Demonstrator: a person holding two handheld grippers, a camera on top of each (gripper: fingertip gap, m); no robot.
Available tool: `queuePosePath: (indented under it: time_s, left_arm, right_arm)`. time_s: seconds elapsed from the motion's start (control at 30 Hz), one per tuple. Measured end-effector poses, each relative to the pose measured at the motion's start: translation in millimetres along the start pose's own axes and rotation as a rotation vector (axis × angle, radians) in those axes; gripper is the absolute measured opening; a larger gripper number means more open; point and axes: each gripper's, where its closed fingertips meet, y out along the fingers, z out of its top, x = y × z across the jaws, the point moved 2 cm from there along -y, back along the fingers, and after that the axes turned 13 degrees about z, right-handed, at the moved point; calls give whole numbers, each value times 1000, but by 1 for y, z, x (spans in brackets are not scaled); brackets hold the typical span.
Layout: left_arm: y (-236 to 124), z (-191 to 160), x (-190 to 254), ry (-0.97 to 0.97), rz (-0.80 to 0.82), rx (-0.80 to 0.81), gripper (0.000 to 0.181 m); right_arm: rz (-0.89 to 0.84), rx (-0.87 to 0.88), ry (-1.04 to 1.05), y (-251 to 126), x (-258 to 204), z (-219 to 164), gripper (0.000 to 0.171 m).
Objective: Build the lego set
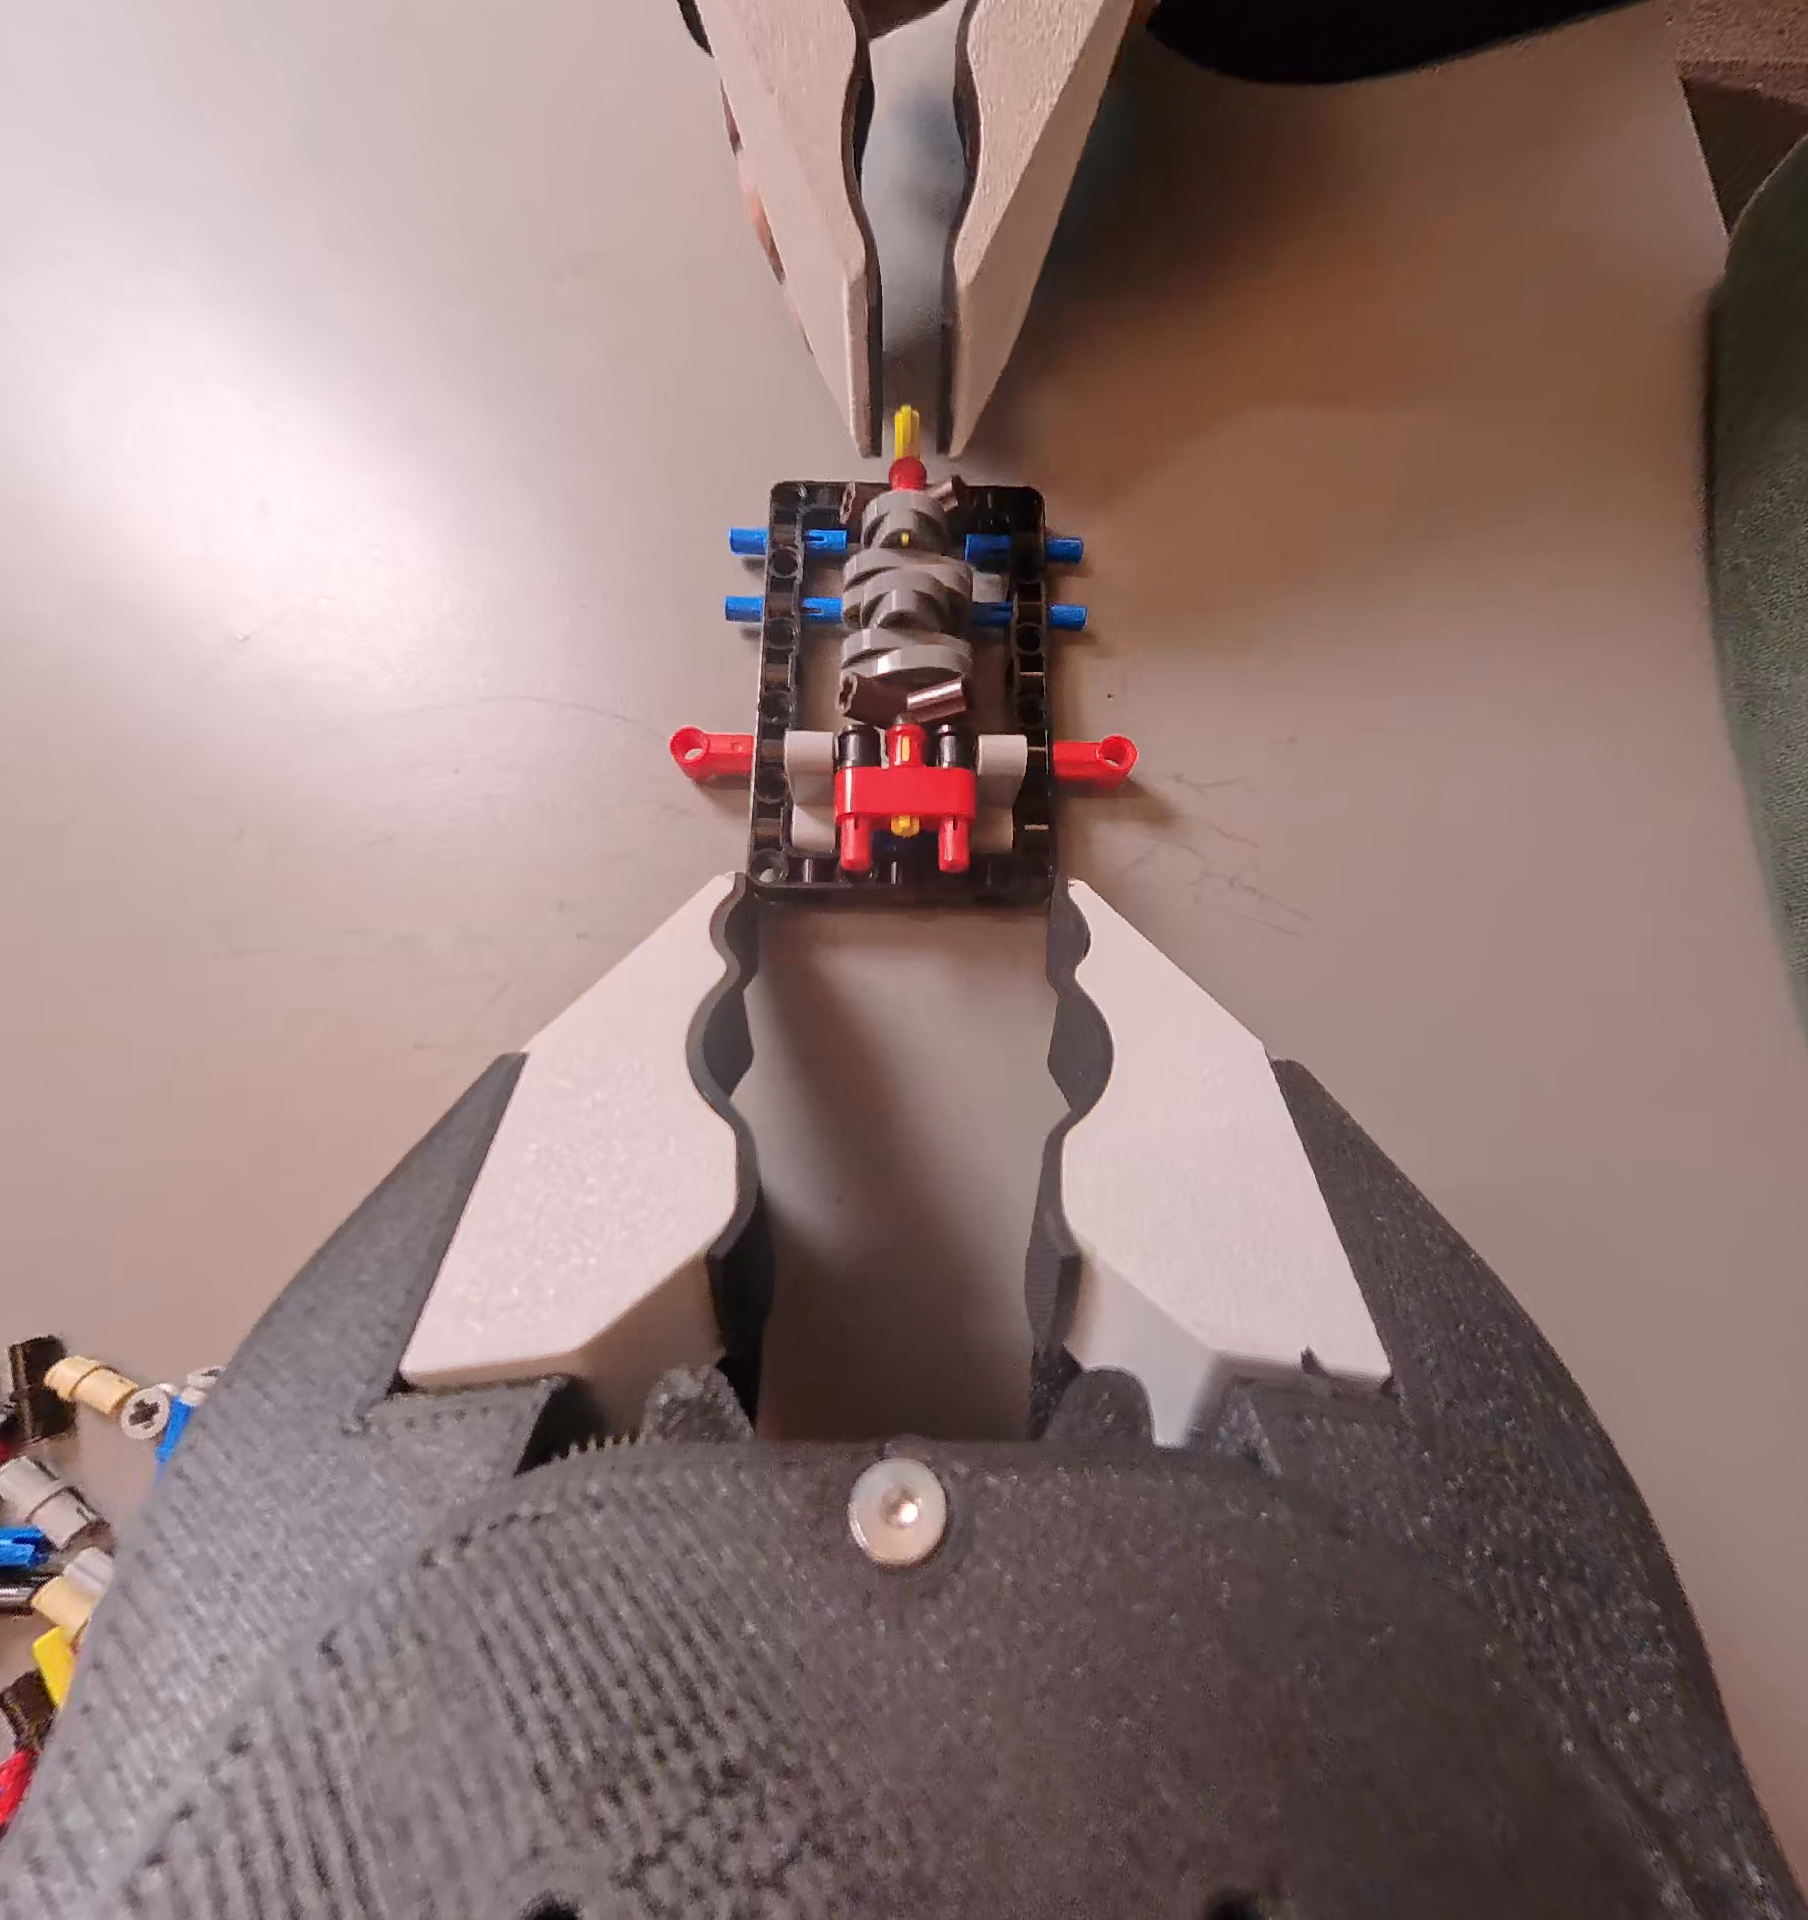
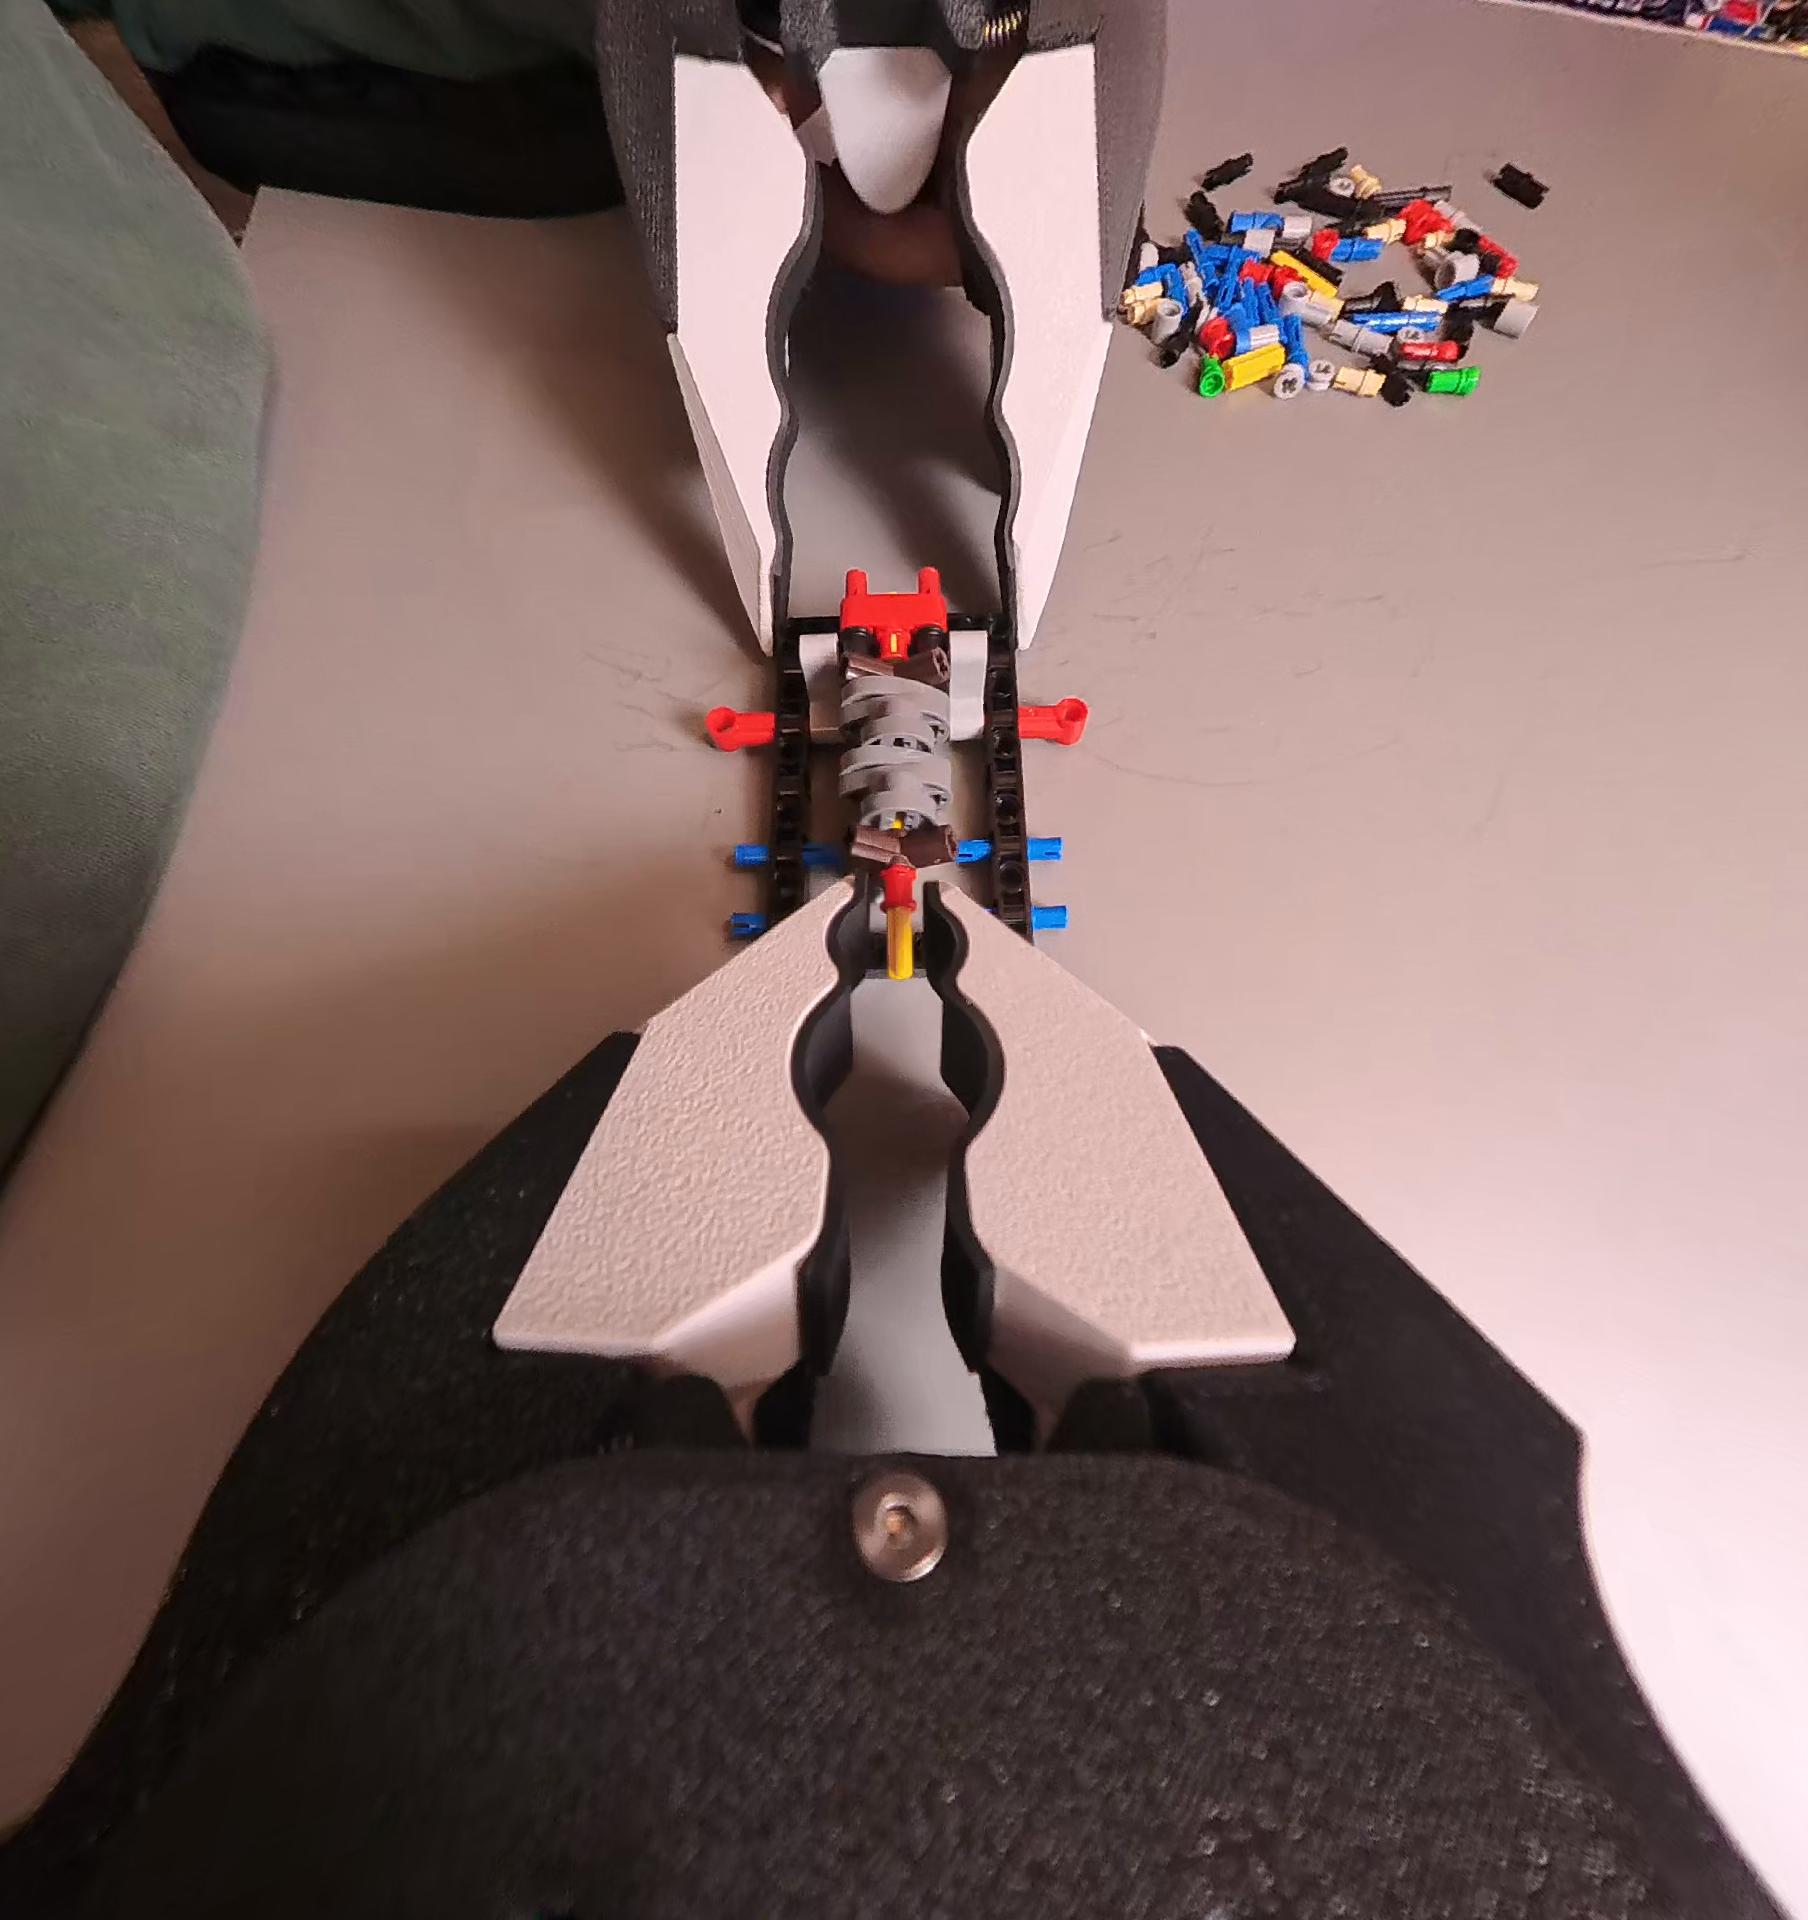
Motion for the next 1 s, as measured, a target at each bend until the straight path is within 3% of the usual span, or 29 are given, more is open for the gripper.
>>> queuePosePath:
  time_s: [0.57, 0.73, 1.0]
  left_arm:
    - [0, 0, 0, -4, 5, 5, 56]
    - [-1, -1, -7, -30, 32, 6, 56]
    - [-2, -8, -36, -153, 155, 11, 57]
  right_arm:
    - [-2, -15, 7, 4, 2, -3, 4]
    - [-39, 37, 18, -7, 7, 0, 21]
    - [-173, 102, -42, -11, 23, 7, 26]
